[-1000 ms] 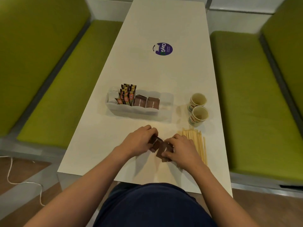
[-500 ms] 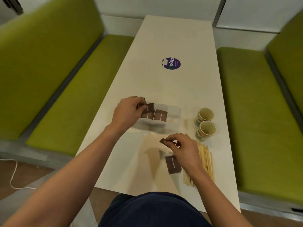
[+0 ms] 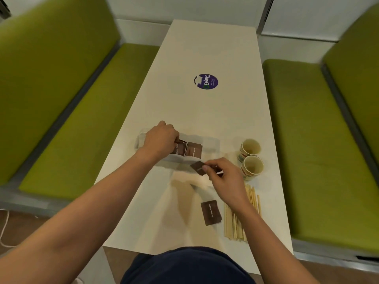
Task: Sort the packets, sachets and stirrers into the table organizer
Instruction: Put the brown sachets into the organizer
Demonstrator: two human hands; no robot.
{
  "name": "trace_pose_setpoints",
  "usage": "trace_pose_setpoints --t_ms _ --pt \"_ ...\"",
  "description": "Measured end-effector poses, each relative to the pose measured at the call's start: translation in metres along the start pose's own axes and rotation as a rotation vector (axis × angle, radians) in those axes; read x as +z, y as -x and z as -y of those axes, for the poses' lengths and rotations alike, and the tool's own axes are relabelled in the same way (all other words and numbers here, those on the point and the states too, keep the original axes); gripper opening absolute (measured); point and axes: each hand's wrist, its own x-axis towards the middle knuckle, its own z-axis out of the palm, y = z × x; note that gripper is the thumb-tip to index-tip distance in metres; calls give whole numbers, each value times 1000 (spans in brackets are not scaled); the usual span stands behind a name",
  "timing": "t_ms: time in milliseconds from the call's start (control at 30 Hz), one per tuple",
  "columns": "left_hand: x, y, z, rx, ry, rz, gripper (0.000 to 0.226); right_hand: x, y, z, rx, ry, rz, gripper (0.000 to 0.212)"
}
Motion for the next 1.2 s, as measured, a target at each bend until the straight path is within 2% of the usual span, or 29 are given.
trace_pose_setpoints --t_ms 133,233,300,433,500,700,833,933,1067,1200 --pt "2 3 2 21 34 -83 22 0 -40 9 -71 64 -86 7" --pt "6 13 2 7 90 -174 20 3 -68 16 -60 88 -71 13" --pt "9 23 4 -23 141 -243 15 6 -84 18 -44 128 7 17" --pt "14 48 11 -82 218 -283 12 15 -104 18 -18 309 280 19" --pt "17 60 14 -110 242 -318 12 19 -108 18 -30 364 313 20" --pt "24 90 14 -156 265 -428 16 25 -116 13 -89 455 243 21" --pt "31 103 8 -138 294 -437 18 30 -113 5 -126 578 278 21" --pt "38 110 4 -137 306 -420 19 35 -108 3 -139 609 212 20" --pt "46 118 0 -130 299 -369 20 31 -97 5 -153 547 95 28" --pt "54 124 -7 -137 330 -328 23 18 -67 6 -160 377 31 19"
